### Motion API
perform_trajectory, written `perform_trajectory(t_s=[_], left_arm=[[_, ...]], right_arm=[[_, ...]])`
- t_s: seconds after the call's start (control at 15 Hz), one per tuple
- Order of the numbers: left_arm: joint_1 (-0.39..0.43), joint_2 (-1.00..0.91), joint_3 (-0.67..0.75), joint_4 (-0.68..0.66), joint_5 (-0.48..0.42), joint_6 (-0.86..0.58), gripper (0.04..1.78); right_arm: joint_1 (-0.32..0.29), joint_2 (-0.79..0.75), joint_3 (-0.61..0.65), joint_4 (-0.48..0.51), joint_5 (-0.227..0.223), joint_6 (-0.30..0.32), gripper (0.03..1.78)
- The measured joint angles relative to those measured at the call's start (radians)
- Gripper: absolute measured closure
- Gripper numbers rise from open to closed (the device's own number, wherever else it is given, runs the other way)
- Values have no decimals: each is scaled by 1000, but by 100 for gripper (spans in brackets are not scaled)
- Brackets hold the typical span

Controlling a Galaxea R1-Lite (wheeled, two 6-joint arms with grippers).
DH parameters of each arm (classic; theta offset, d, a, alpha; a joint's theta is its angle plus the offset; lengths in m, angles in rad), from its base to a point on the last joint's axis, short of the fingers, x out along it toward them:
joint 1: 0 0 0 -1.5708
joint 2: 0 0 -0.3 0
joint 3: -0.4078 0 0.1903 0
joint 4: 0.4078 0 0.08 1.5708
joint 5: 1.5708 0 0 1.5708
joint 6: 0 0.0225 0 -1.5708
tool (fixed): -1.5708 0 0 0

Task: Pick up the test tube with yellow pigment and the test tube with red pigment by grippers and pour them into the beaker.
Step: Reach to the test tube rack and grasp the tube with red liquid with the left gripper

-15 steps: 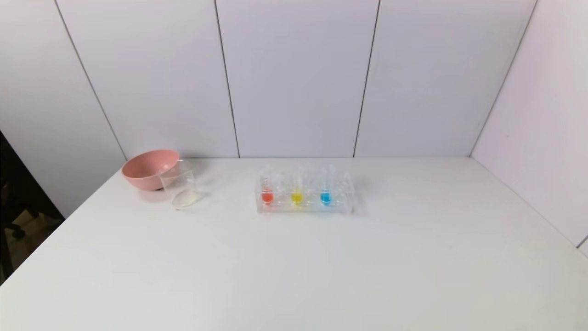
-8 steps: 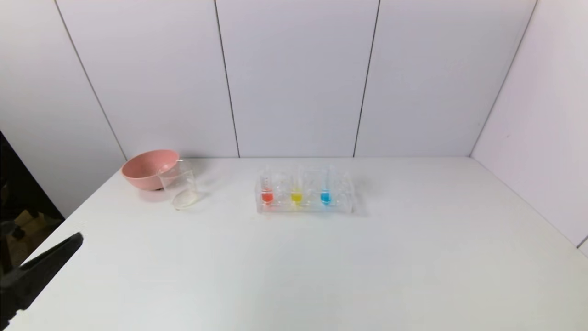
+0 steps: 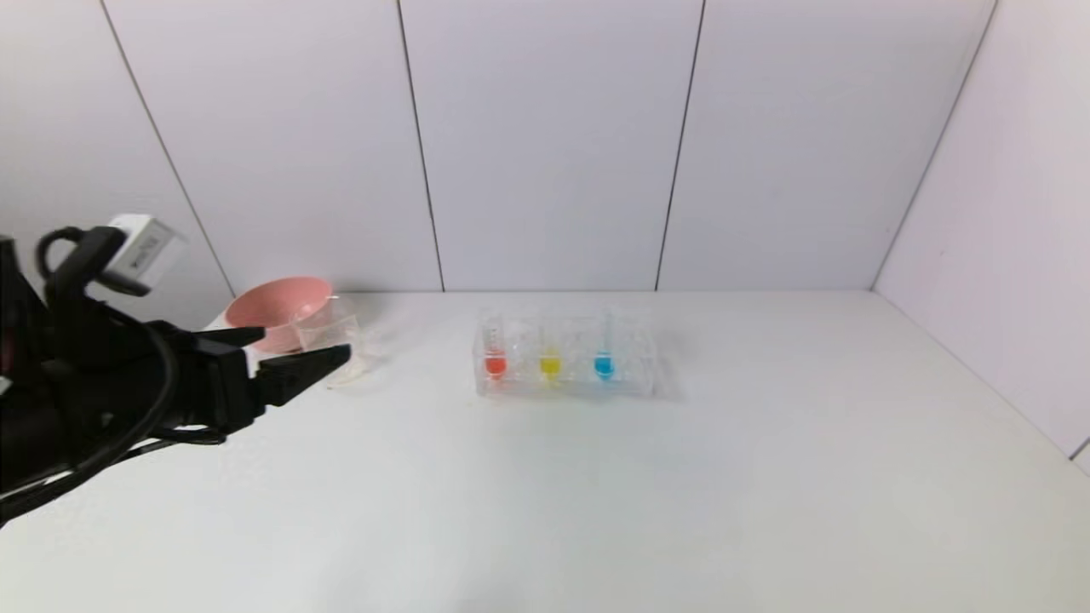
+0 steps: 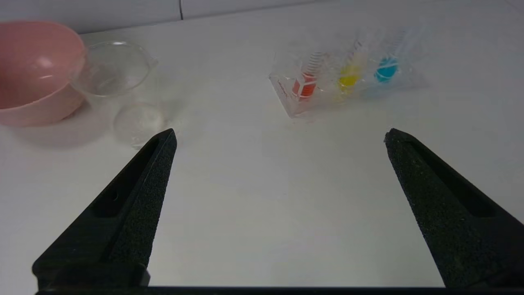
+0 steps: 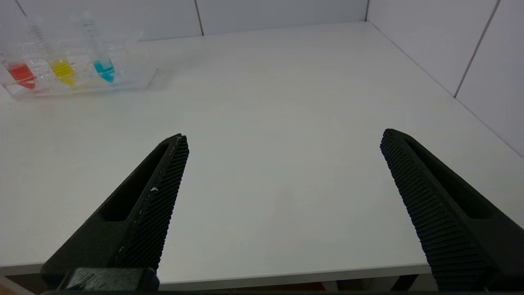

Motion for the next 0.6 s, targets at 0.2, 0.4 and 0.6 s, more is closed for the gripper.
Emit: perform_trajectory(t_s=[0.2,0.4,0.6], left_arm=[[-129,179,-42,-77,82,-26,4],[-225,348,-80,-205,214,-54,5],[-302,481,-168,-242,369,-108,5]], right_arm=[[0,0,0,0,0,0,10],[0,0,0,0,0,0,10],[0,0,0,0,0,0,10]])
